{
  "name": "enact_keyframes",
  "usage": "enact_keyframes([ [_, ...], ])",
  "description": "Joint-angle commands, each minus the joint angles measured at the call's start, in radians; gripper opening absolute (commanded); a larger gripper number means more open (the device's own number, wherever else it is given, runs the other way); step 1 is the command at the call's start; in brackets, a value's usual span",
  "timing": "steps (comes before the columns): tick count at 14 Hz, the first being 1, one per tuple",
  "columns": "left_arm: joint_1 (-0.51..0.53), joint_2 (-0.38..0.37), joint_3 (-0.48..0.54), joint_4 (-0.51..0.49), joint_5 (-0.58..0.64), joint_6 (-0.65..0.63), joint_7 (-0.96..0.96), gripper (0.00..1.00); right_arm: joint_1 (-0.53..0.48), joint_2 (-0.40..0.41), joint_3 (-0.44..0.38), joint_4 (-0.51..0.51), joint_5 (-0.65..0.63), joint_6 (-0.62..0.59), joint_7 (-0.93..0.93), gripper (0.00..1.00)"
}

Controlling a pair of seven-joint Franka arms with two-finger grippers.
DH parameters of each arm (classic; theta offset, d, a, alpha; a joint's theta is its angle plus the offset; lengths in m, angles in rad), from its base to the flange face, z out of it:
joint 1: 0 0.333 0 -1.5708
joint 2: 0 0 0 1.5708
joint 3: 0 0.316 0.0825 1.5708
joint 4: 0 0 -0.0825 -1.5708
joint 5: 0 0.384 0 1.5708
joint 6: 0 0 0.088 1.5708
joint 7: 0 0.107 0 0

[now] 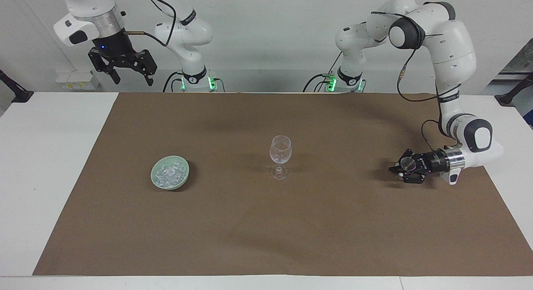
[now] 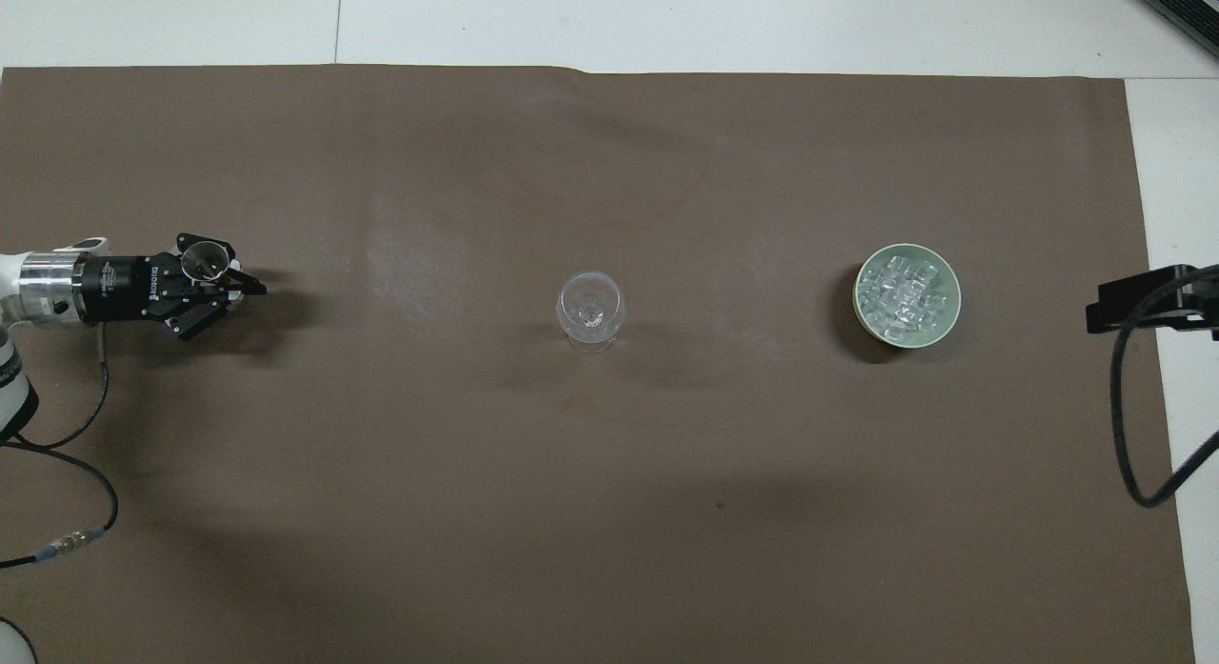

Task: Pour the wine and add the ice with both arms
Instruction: 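Close the left gripper on the small metal cup and lift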

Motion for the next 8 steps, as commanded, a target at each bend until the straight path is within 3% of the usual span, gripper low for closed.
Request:
enact_keyframes([
  [1,-0.005,-0.036,0.004,-0.011,-0.046,-0.038,-0.023,0.0,-0.003,0.002,0.0,0.01,0.002,-0.014,0.016,1.0],
  [8,-0.053,-0.16,0.001,-0.017,-0.082,-0.063,-0.03,0.0,-0.003,0.002,0.0,0.01,0.002,-0.014,0.016,1.0],
])
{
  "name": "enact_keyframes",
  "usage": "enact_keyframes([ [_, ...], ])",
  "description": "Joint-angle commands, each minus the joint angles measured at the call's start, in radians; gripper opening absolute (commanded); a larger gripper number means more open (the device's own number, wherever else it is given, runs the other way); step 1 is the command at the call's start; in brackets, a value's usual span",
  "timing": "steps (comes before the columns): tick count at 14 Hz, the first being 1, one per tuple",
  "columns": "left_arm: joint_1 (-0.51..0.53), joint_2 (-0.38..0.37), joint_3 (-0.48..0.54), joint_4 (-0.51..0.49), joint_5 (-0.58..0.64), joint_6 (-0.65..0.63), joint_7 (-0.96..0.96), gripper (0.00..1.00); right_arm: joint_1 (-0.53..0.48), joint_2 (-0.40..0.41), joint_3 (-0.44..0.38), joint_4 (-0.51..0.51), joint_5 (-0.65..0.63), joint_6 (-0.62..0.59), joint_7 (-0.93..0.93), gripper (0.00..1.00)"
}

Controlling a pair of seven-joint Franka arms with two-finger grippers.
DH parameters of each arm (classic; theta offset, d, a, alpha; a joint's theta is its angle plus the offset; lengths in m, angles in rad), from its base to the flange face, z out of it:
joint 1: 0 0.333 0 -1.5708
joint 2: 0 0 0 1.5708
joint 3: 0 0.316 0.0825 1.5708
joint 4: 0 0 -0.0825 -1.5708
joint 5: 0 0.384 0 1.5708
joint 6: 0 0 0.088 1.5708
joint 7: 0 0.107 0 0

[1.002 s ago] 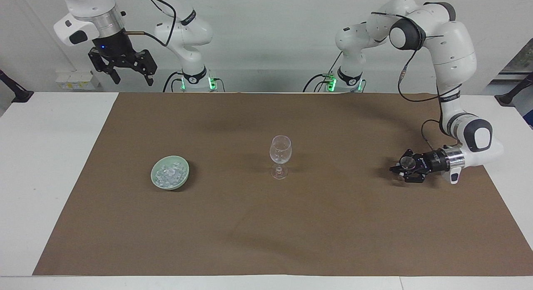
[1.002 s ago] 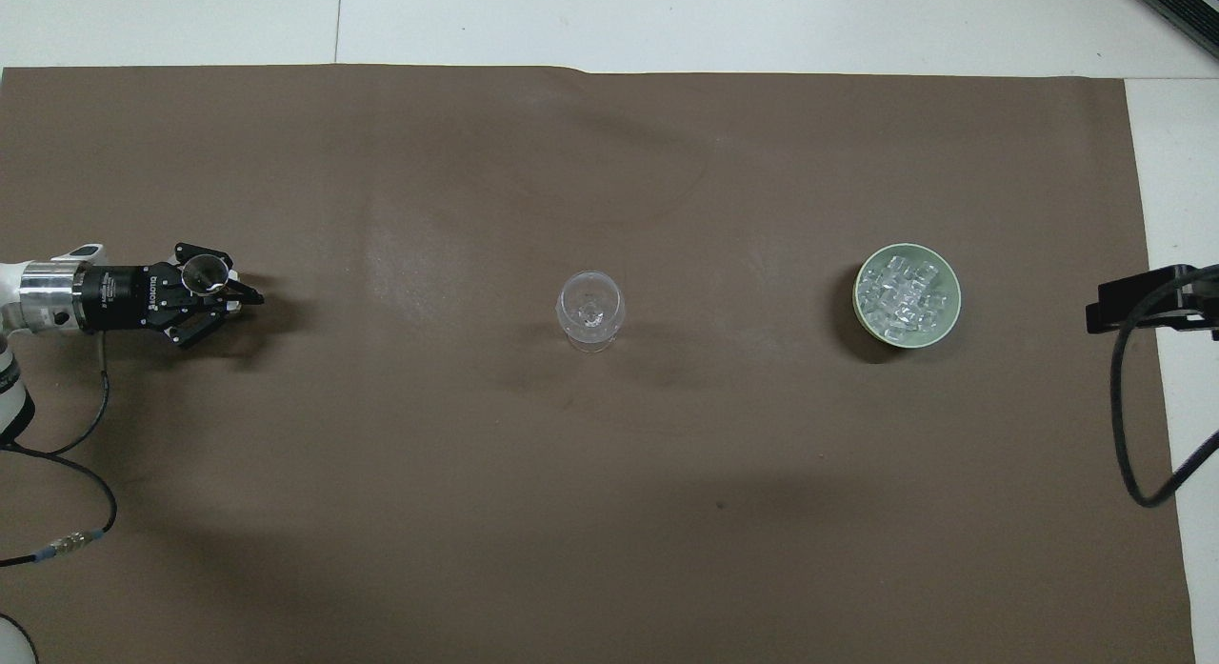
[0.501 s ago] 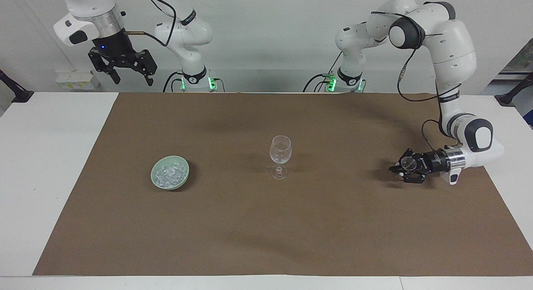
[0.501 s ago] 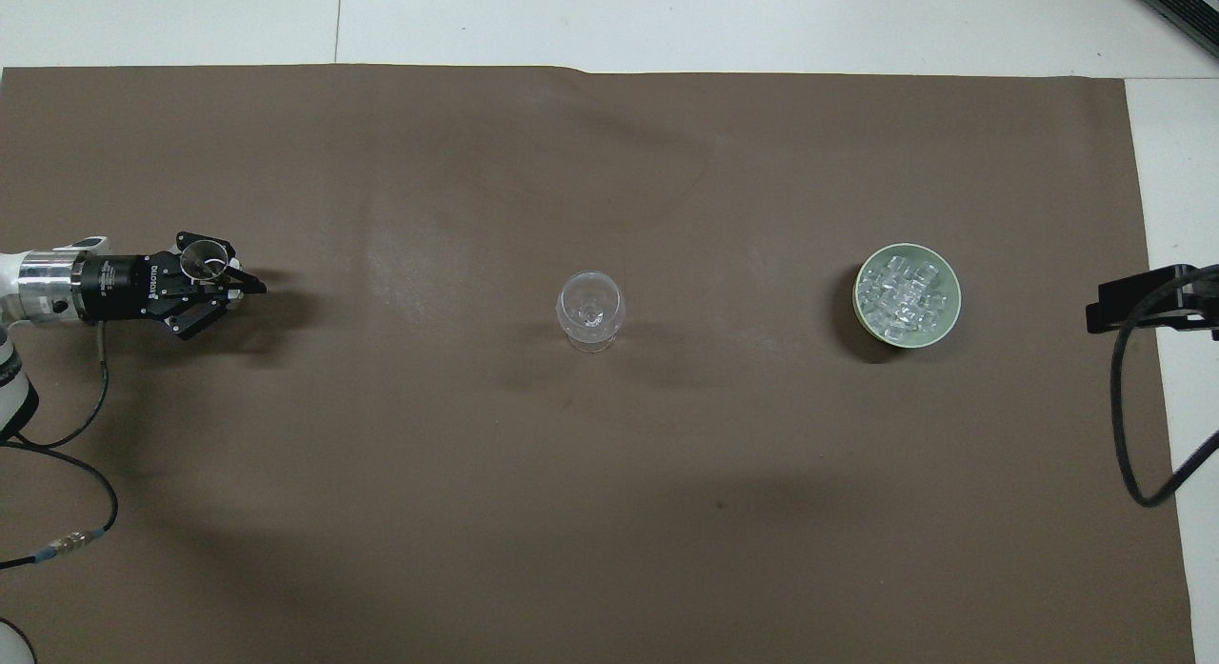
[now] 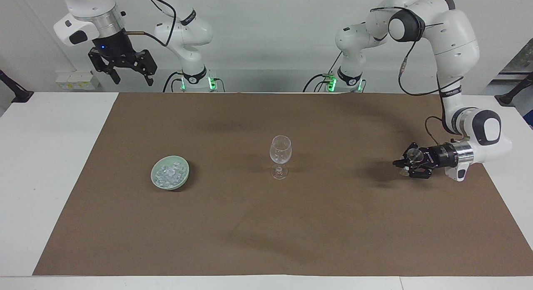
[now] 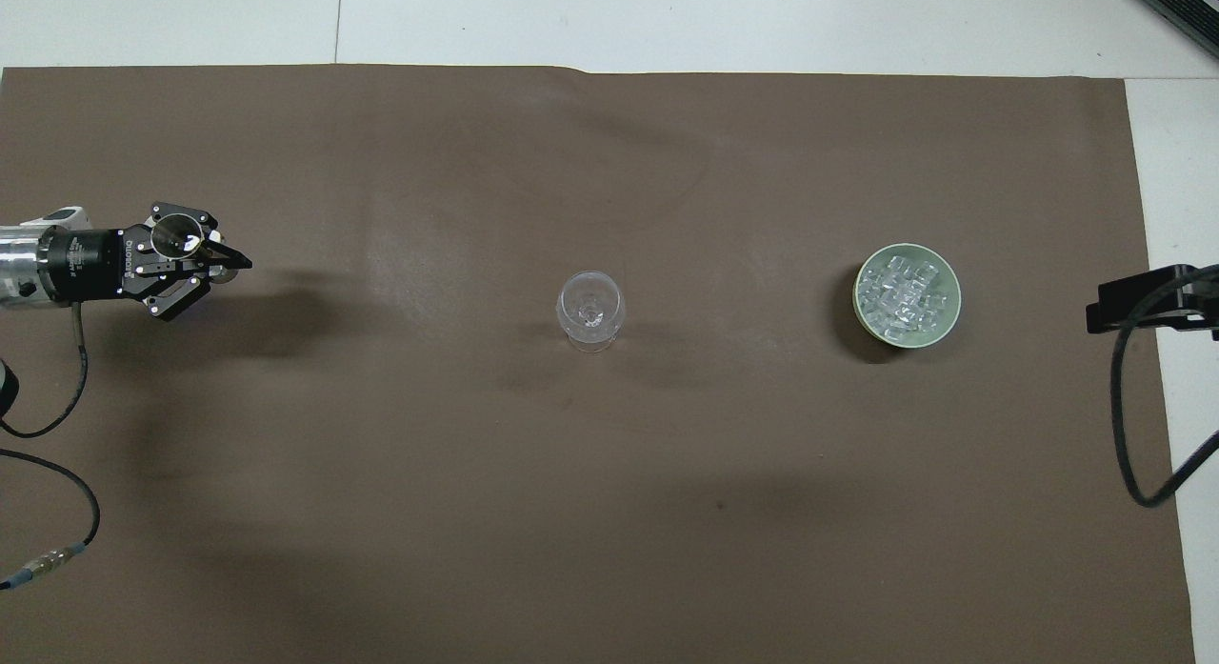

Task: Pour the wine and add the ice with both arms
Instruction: 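Close the left gripper on the small metal cup and lift, then carry the metal cup with the left gripper toward the clear cup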

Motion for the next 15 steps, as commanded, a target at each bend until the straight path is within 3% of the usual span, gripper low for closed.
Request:
enact_keyframes([
  [1,-0.052,-0.083,0.014,-0.02,-0.014,-0.002,-0.041,0.0,-0.003,0.002,0.0,0.01,0.002,-0.014,0.016,1.0],
  [8,-0.104,-0.161,0.017,-0.052,-0.01,0.006,-0.125,0.0,-0.003,0.002,0.0,0.01,0.002,-0.014,0.016,1.0],
  [15,-0.184,-0.298,-0.033,-0.189,-0.01,0.196,-0.203,0.0,-0.003,0.002,0.0,0.01,0.002,-0.014,0.016,1.0],
])
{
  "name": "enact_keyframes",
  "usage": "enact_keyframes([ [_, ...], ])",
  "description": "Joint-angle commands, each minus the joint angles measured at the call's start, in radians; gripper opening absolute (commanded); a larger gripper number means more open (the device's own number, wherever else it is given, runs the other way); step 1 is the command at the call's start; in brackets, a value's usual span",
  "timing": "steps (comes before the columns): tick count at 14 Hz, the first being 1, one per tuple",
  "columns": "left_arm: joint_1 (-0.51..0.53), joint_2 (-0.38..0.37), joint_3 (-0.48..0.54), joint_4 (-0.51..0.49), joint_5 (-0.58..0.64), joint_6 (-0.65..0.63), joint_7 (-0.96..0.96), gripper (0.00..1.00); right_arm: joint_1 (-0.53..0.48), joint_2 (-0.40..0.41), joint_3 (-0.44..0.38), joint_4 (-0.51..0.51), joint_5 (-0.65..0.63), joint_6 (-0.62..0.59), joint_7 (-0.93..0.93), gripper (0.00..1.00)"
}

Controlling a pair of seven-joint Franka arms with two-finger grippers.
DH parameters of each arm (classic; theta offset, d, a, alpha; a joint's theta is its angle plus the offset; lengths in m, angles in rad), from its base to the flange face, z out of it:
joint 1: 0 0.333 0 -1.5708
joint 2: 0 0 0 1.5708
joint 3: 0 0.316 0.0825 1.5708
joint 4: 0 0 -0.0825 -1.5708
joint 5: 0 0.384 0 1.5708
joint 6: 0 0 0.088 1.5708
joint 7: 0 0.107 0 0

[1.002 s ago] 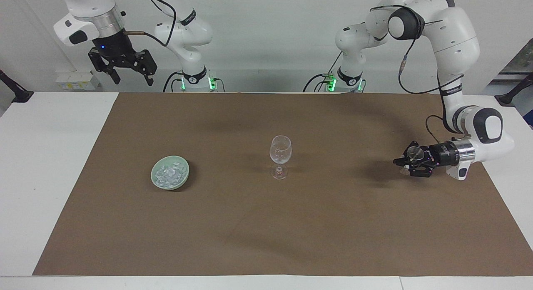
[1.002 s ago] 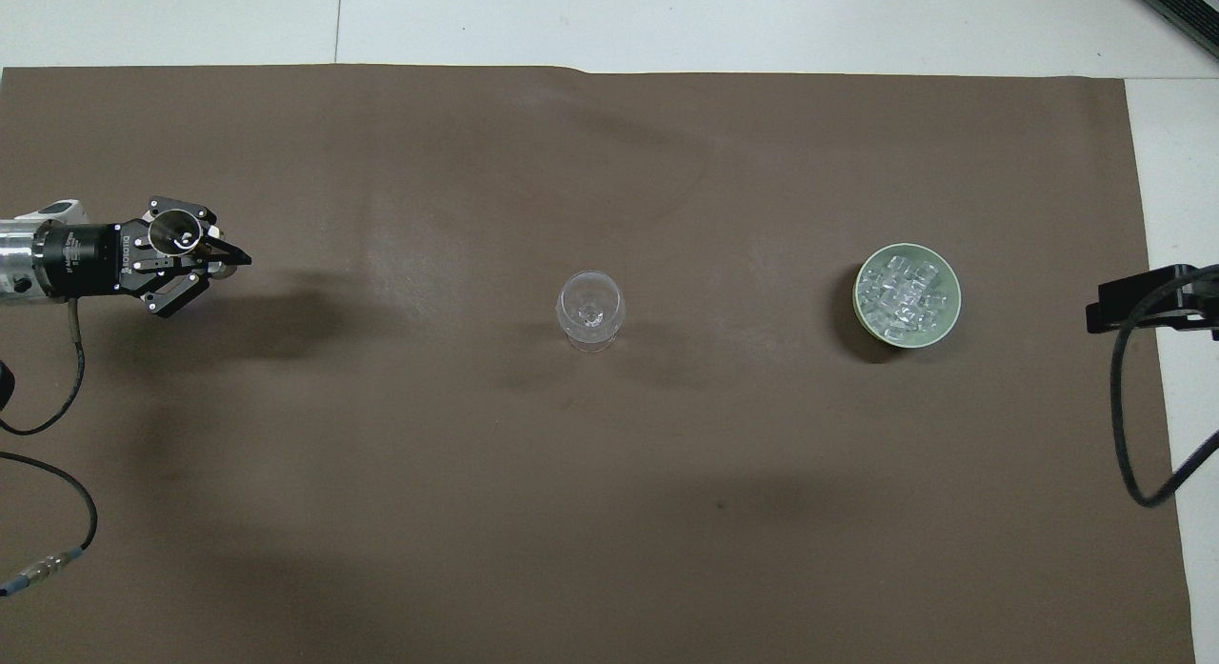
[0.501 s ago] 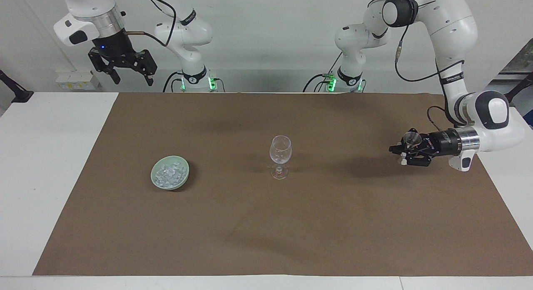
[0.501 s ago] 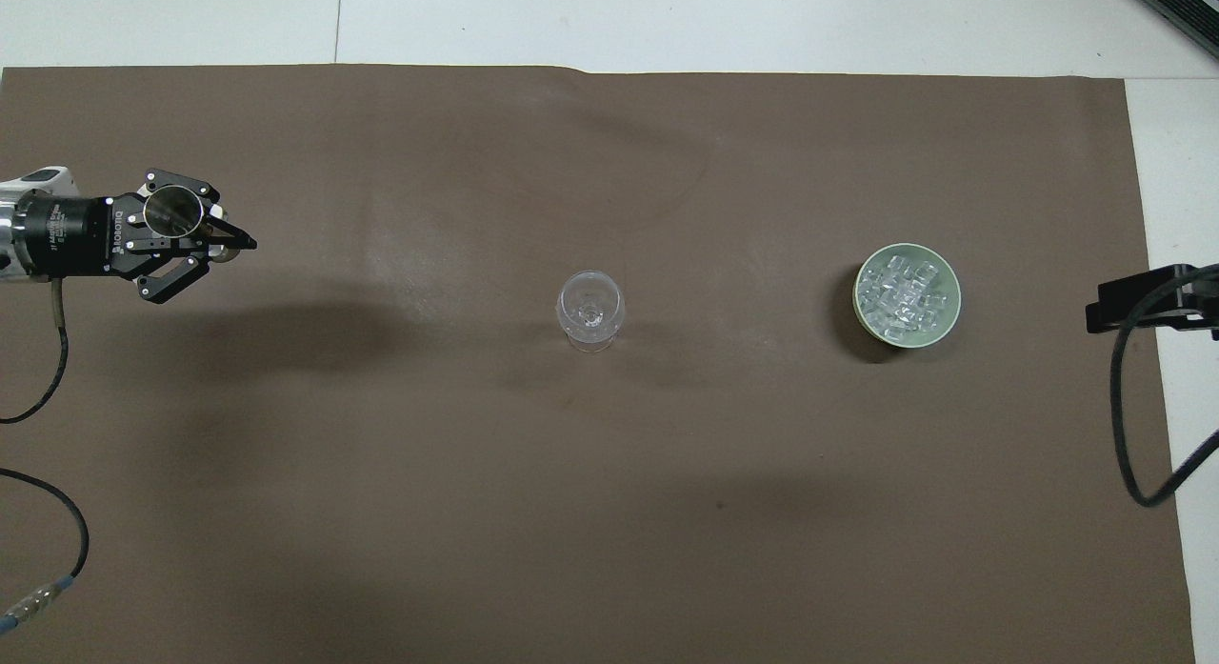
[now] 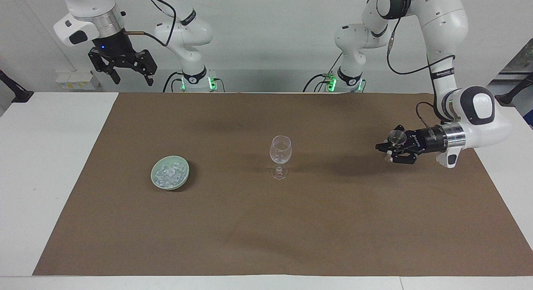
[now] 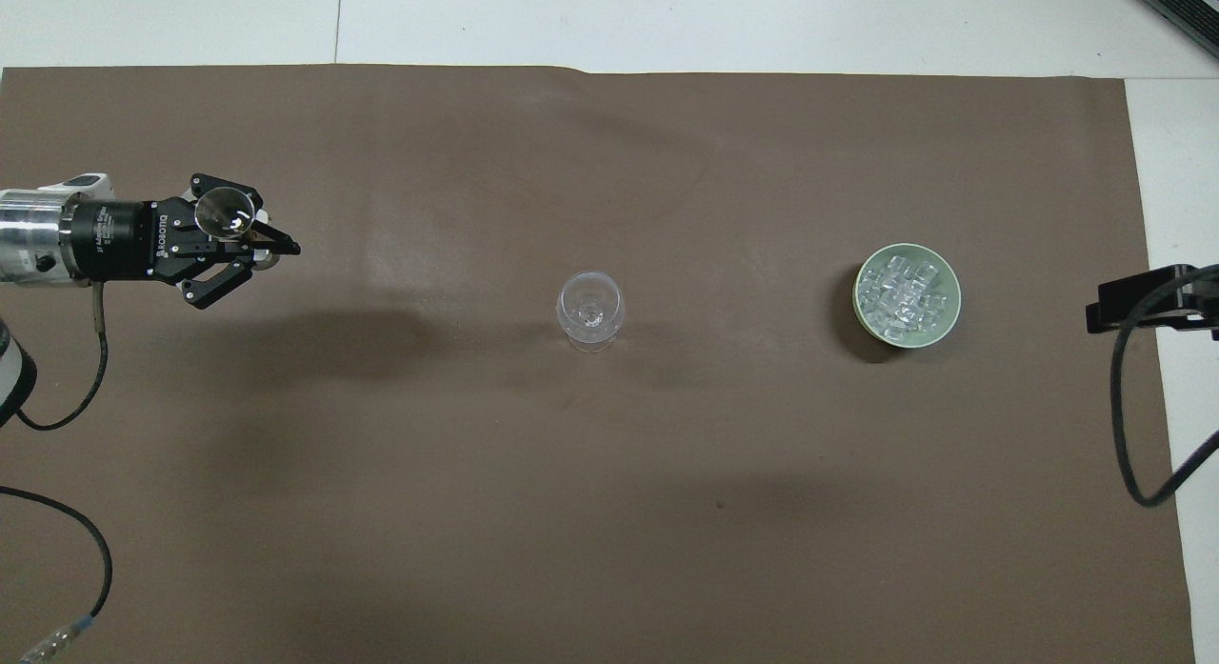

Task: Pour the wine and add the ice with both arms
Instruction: 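Carry the metal cup with the left gripper toward the clear cup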

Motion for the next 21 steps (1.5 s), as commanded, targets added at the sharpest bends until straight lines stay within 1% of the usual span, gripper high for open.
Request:
enact_keyframes([
  [1,-0.023,-0.117,-0.044,-0.114,-0.009,0.108,-0.038,0.0,-0.003,0.002,0.0,0.01,0.003,-0.014,0.016,1.0],
  [2,-0.023,-0.149,-0.073,-0.146,-0.009,0.142,-0.04,0.0,-0.003,0.002,0.0,0.01,0.002,-0.014,0.016,1.0],
  [5,-0.025,-0.218,-0.116,-0.215,-0.009,0.188,-0.053,0.0,-0.003,0.002,0.0,0.01,0.002,-0.014,0.016,1.0],
  [7,-0.025,-0.29,-0.177,-0.29,-0.009,0.269,-0.07,0.0,-0.003,0.002,0.0,0.01,0.002,-0.014,0.016,1.0],
  [11,-0.023,-0.369,-0.251,-0.362,-0.009,0.363,-0.118,0.0,-0.003,0.002,0.0,0.01,0.002,-0.014,0.016,1.0],
  [13,-0.023,-0.399,-0.288,-0.385,-0.011,0.41,-0.159,0.0,-0.003,0.002,0.0,0.01,0.002,-0.014,0.016,1.0],
  [15,-0.023,-0.407,-0.292,-0.393,-0.019,0.415,-0.185,0.0,-0.003,0.002,0.0,0.01,0.002,-0.014,0.016,1.0],
  [19,-0.023,-0.426,-0.366,-0.43,-0.138,0.515,-0.204,0.0,-0.003,0.002,0.0,0.01,0.002,-0.014,0.016,1.0],
  [21,-0.023,-0.43,-0.383,-0.435,-0.192,0.555,-0.213,0.0,-0.003,0.002,0.0,0.01,0.002,-0.014,0.016,1.0],
])
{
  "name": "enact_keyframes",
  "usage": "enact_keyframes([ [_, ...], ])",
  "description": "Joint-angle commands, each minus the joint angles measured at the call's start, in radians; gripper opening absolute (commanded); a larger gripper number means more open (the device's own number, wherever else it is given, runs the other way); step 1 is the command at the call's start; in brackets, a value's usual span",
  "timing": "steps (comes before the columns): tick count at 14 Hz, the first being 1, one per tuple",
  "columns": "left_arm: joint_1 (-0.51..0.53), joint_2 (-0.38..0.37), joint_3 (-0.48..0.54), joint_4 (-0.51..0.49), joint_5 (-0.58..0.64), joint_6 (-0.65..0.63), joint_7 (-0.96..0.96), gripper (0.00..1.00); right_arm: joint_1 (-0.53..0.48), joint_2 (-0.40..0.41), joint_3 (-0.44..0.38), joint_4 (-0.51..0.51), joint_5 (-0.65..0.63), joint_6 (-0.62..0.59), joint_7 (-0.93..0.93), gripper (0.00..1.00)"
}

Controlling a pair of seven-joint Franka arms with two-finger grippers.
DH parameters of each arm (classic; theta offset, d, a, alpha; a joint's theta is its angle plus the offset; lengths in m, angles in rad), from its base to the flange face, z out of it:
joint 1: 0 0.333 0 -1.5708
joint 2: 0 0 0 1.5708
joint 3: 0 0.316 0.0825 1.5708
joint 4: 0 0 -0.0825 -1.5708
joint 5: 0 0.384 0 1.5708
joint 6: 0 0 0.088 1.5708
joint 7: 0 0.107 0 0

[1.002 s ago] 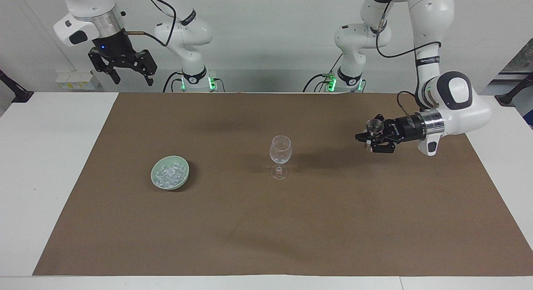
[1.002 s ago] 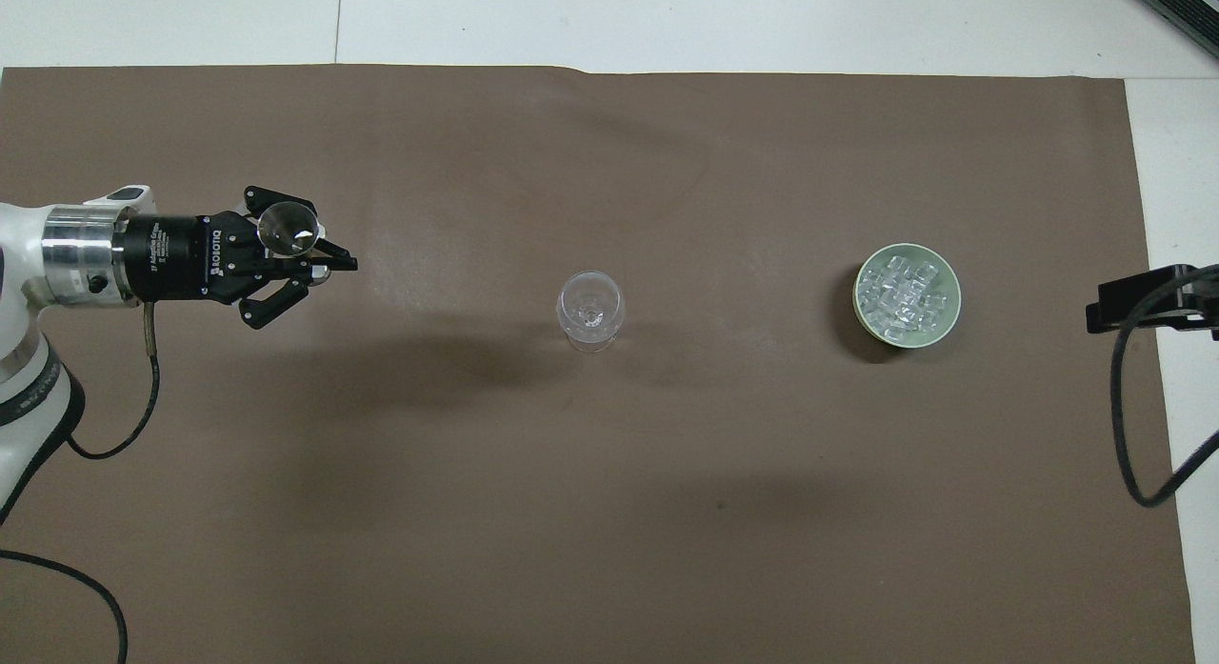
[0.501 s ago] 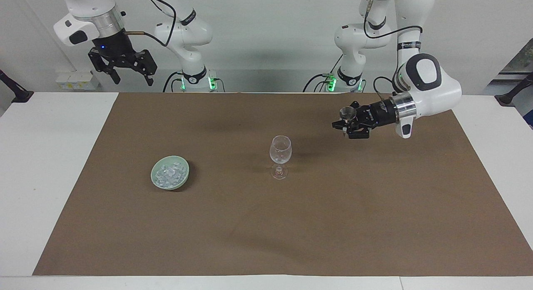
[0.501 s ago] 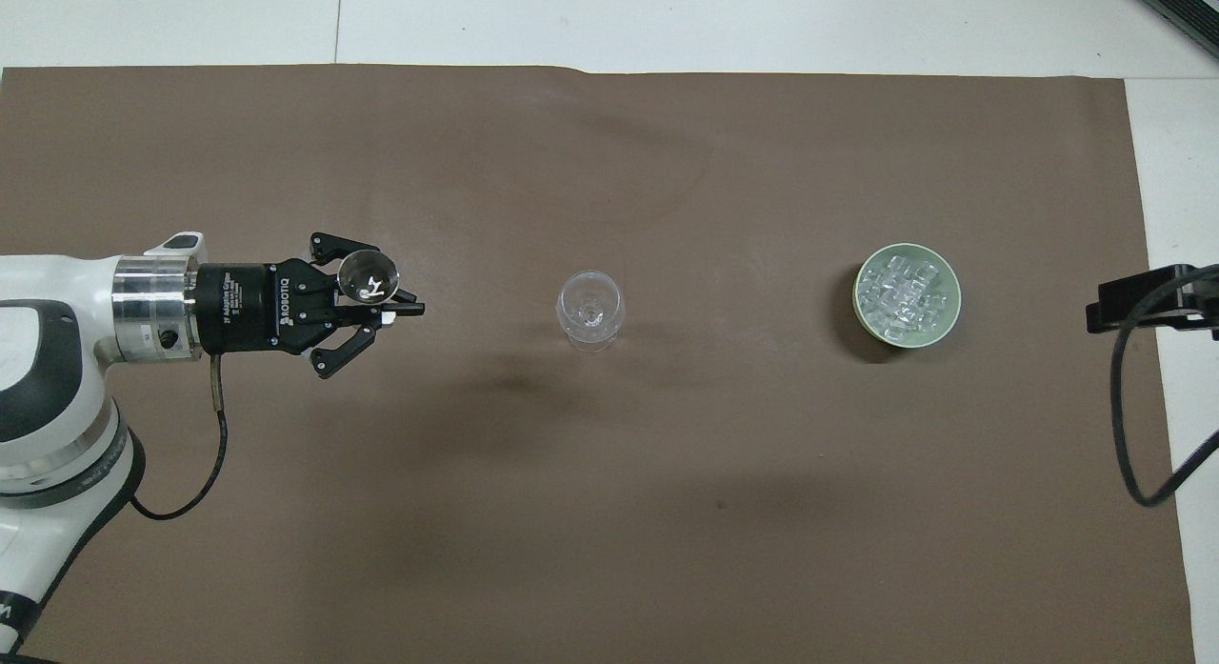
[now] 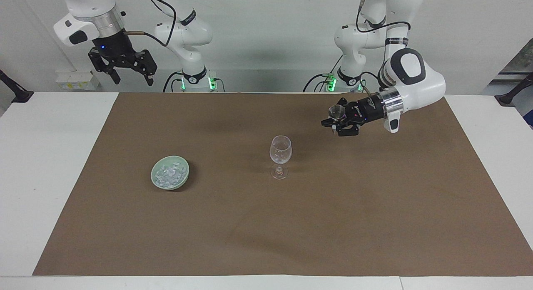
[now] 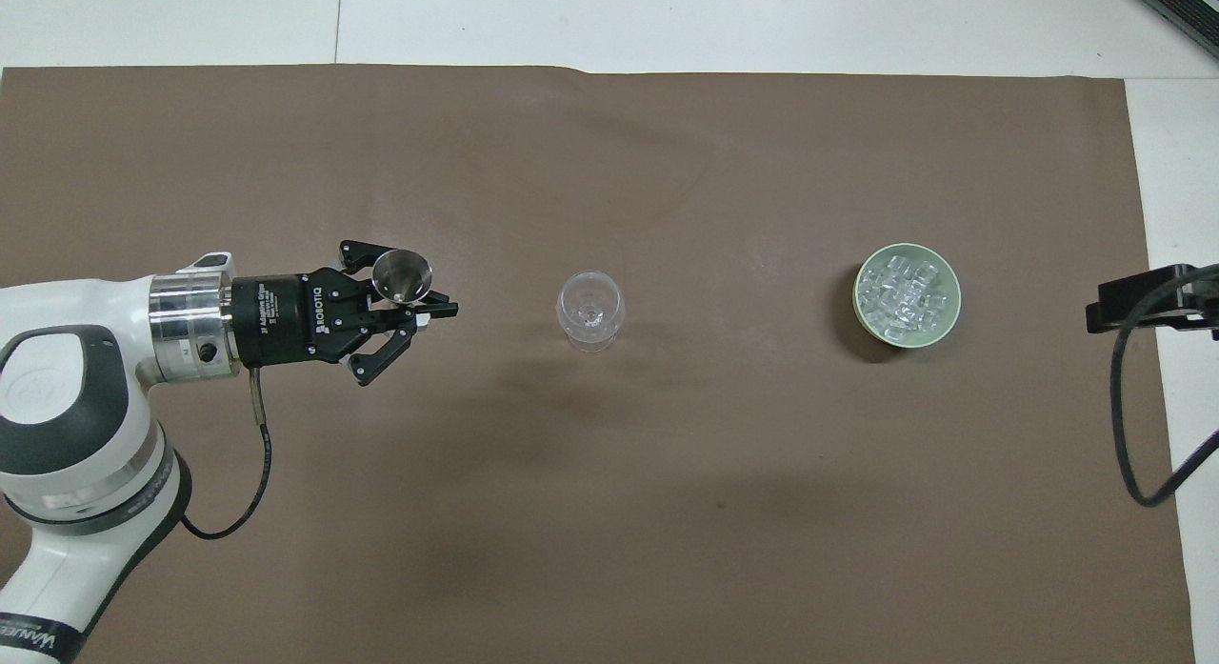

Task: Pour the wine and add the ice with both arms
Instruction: 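Carry the metal cup with the left gripper toward the clear cup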

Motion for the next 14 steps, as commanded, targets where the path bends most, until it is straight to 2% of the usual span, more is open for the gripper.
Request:
enact_keyframes([
  [1,-0.007,-0.043,-0.019,-0.042,-0.08,0.055,-0.027,0.0,-0.003,0.002,0.0,0.01,0.002,-0.014,0.016,1.0],
  [4,-0.007,-0.042,-0.071,-0.048,-0.14,0.132,-0.03,0.0,-0.003,0.002,0.0,0.01,0.002,-0.014,0.016,1.0],
  [14,-0.007,-0.051,-0.185,-0.046,-0.142,0.247,-0.019,0.0,-0.003,0.002,0.0,0.01,0.002,-0.014,0.016,1.0],
])
